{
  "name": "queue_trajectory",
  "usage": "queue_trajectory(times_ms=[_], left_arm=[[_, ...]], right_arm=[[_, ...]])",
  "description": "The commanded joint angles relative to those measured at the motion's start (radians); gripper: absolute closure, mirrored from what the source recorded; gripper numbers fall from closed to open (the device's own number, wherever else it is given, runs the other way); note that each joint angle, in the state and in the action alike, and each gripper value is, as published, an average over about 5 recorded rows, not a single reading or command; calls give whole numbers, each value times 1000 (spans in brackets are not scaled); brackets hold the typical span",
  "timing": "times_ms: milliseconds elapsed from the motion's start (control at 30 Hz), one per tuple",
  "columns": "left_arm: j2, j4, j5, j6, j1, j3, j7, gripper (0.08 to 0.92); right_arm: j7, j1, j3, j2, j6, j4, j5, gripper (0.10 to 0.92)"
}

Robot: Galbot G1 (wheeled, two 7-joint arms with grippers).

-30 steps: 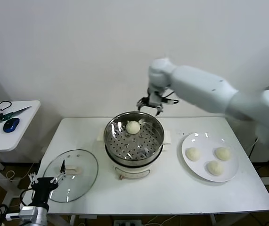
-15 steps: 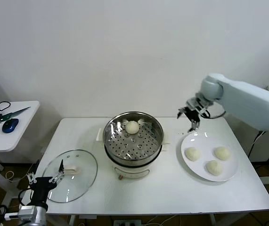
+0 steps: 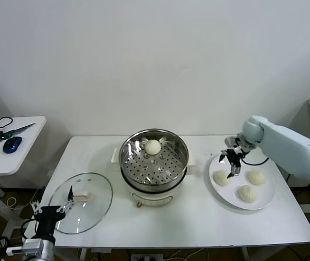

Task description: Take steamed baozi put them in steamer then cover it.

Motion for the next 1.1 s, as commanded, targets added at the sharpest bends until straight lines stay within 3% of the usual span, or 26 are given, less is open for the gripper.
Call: queue_trajectory(times_ms=[33,600,867,1100], left_arm=[[-5,8,11,1,-3,6,1,177],[-8,10,23,-2,2,12,1,177],[-8,7,23,-4,7,12,1,177],[-8,4,23,-7,12,13,1,177]], right_arm=[[-2,-93,68,15,-19,-74,-22,203],[-5,-92,123,85,1,-152,-37,208],[-12,-85,118,81,5,-148,-33,308],[-12,-51,92,62,4,-114,14,322]])
